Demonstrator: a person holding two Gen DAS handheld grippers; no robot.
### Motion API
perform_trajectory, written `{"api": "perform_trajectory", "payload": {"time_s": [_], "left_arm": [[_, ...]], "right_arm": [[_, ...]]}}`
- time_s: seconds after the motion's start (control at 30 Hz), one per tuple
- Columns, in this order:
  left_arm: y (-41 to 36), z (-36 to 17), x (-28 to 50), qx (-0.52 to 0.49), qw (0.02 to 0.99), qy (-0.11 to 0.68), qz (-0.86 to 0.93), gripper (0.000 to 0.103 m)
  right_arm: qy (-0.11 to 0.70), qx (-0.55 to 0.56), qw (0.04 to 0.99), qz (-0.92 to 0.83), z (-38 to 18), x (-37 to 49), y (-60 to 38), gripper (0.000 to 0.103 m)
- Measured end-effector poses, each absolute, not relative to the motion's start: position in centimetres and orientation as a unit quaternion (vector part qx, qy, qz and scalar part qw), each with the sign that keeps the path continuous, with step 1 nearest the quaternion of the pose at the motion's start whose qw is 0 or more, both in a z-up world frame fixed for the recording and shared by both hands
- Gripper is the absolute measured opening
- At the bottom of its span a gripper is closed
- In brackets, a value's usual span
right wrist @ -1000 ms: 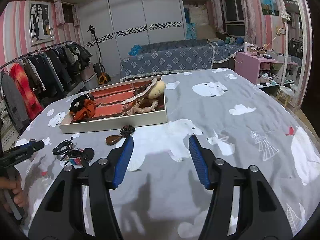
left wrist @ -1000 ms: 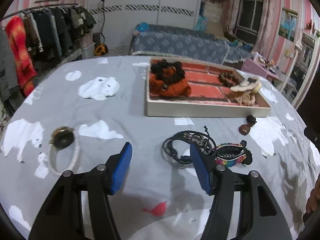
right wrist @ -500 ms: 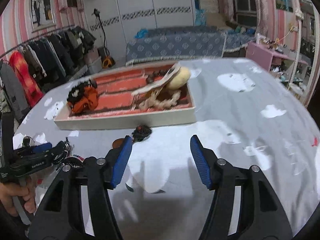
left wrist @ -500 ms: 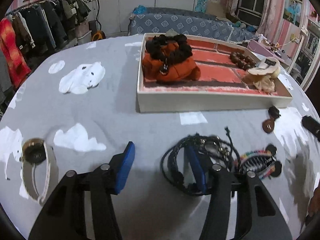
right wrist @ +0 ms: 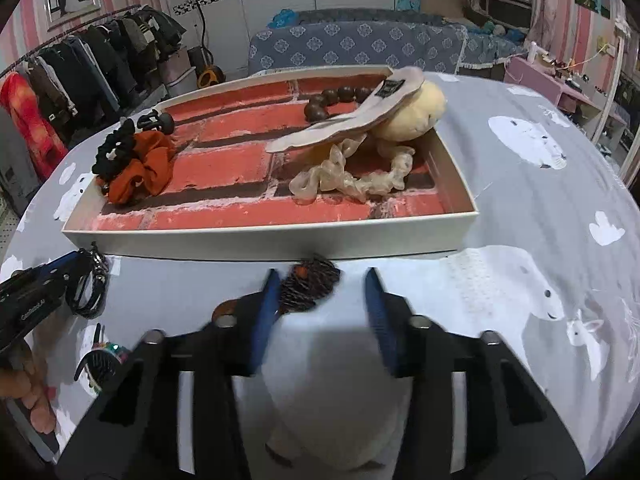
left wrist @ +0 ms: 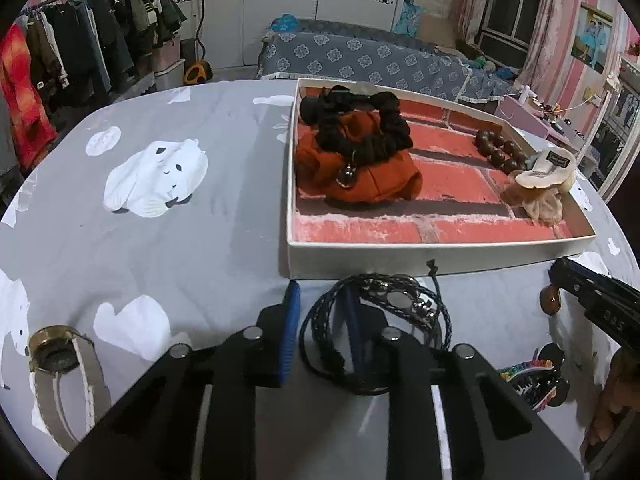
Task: Organize jewelry
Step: 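Grasp the black cable with the left tool while the right tool grasps the dark bead bracelet, then carry the cable and bead bracelet into the tray and open both tools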
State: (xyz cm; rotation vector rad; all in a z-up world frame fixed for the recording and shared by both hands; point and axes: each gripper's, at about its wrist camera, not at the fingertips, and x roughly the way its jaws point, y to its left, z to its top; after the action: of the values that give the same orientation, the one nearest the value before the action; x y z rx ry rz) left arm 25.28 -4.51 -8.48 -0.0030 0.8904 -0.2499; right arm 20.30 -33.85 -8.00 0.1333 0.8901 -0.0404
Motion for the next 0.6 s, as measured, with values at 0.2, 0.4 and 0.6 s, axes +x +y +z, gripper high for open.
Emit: {"api": "perform_trajectory", "payload": {"time_s": [0.2, 0.4, 0.6], "left_arm": [[-4.5, -8.4, 25.1, -0.004, 0.896, 0.427, -0.126, 0.016], [-4.9, -6.2, 23.3, 0.0, 0.905, 0.402, -0.139, 0.01], [-5.4, -3.0, 21.3, 0.004, 0.916, 0.372, -0.149, 0.005]], "right_arm": [[0.428, 0.066, 0.901, -0.007, -8.1, 20.5, -34.0, 0.026], [0.41, 0.059, 0.91, -0.001, -6.7, 19.4, -33.7, 0.025], [0.377, 0.067, 0.924, 0.012, -3.6, 17.3, -34.0, 0.026]]}}
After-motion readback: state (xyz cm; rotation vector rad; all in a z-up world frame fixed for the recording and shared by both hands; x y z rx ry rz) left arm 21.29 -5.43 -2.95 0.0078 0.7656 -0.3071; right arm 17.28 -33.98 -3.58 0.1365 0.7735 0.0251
